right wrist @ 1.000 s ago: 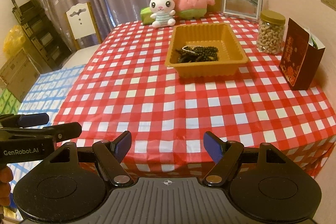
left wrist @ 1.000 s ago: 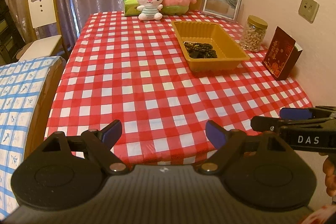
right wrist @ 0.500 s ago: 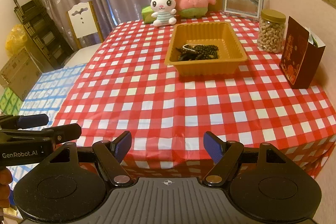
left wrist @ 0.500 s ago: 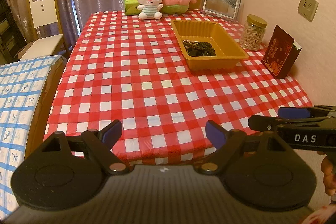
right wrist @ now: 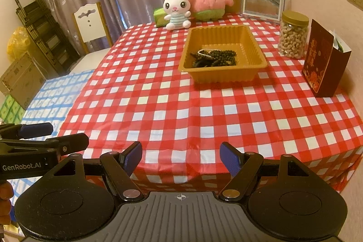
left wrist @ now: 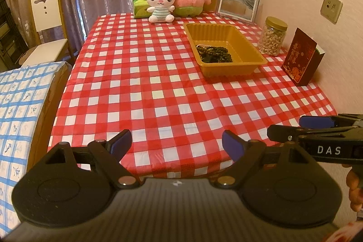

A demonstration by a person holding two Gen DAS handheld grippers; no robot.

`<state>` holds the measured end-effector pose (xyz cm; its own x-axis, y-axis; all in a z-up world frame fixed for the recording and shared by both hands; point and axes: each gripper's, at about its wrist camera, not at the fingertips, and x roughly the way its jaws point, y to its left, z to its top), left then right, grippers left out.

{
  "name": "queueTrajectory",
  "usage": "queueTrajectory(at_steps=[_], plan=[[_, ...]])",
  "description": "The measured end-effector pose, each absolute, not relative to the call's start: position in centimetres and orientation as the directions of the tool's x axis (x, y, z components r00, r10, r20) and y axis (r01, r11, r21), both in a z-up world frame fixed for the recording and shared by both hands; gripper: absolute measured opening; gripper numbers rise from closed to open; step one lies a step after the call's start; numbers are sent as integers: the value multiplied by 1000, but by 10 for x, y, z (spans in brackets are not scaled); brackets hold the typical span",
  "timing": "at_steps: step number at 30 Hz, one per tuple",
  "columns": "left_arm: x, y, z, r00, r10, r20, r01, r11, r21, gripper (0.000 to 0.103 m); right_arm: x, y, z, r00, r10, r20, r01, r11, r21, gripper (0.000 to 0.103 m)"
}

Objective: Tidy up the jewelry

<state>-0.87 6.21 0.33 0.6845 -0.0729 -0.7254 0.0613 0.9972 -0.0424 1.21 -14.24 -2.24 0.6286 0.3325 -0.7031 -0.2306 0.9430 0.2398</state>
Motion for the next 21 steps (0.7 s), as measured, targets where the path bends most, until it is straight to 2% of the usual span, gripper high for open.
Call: queueTrajectory(at_steps=[21], plan=[[-3, 56, 6, 686, -74, -724, 63, 997, -41, 86, 13, -142, -21, 629, 332, -702, -230, 943, 240, 75]])
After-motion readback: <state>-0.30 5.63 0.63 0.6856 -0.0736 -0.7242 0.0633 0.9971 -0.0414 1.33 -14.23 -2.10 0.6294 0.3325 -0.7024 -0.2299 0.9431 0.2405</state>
